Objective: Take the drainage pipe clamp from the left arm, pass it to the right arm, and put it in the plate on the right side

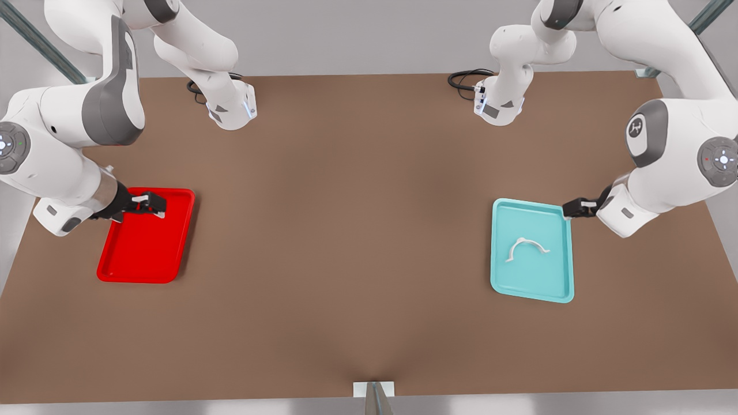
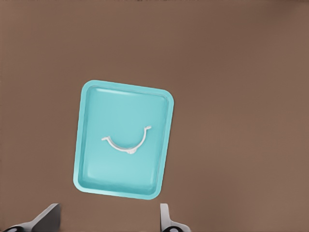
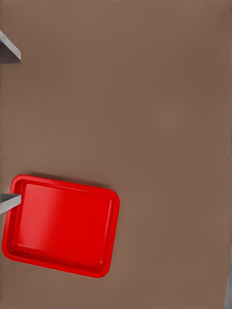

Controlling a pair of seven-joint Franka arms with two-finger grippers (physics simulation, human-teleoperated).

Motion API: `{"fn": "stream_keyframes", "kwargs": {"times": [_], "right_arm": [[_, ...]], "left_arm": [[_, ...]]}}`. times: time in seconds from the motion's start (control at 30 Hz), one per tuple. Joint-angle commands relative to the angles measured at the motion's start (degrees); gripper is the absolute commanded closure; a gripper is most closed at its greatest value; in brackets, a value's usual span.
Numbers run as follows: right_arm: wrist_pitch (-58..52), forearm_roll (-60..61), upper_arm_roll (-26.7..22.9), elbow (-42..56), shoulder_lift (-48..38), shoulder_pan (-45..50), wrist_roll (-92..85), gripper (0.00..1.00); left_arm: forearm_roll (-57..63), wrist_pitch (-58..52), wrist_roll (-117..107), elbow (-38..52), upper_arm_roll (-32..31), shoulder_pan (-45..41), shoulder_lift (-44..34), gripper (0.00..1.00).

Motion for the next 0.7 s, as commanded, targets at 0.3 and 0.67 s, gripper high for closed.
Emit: {"fn": "stream_keyframes", "kwargs": {"times": [0.3, 0.67], "right_arm": [[1.33, -0.01, 0.04, 0.03, -0.07, 0.00, -0.30, 0.00], [-6.41, 0.07, 10.94, -0.41, -1.21, 0.09, 1.20, 0.00]], "left_arm": [[-4.11, 45.83, 8.91, -29.08, -0.70, -3.81, 5.81, 0.00], [-3.94, 63.15, 17.43, -43.50, -0.52, -3.99, 10.21, 0.00]]}}
